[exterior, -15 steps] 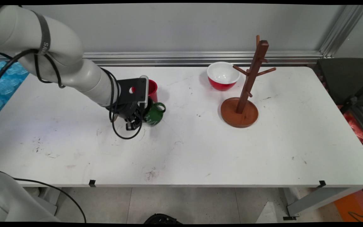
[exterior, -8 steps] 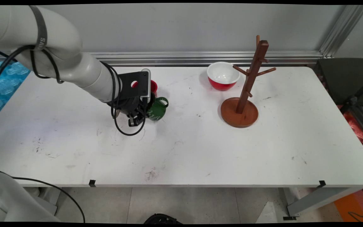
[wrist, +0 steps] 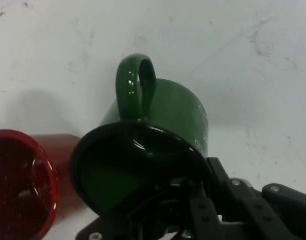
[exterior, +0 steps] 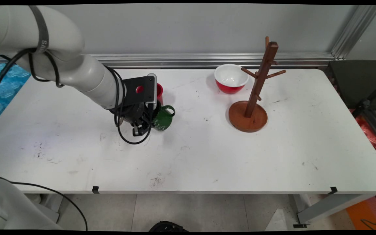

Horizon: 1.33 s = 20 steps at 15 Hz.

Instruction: Place the picked object on the table

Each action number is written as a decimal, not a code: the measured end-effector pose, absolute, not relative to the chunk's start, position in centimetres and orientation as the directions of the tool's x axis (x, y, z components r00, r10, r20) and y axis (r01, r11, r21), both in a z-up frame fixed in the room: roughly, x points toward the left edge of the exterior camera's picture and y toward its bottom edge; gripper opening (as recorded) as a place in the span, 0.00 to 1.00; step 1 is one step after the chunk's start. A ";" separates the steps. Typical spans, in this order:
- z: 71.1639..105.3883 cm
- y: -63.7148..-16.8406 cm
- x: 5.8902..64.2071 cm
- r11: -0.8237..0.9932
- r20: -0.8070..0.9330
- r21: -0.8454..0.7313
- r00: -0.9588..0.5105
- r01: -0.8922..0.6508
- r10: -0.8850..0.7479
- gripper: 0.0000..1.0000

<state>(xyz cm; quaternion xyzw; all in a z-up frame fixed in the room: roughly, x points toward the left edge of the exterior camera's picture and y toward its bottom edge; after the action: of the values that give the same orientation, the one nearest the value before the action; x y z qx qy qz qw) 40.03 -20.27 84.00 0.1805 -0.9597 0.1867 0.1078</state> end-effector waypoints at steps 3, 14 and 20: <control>84.0 -20.4 40.2 0.867 0.267 -0.307 -0.910 -0.393 -0.318 0.00; 83.2 -20.4 40.7 0.881 0.245 -0.255 -0.909 -0.397 -0.339 0.00; 83.0 -20.8 41.1 0.882 0.241 -0.253 -0.908 -0.399 -0.342 1.00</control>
<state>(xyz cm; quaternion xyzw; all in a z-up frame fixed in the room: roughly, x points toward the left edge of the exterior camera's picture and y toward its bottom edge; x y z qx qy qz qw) 41.14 -20.84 82.97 0.1918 -0.9653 0.1498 0.0951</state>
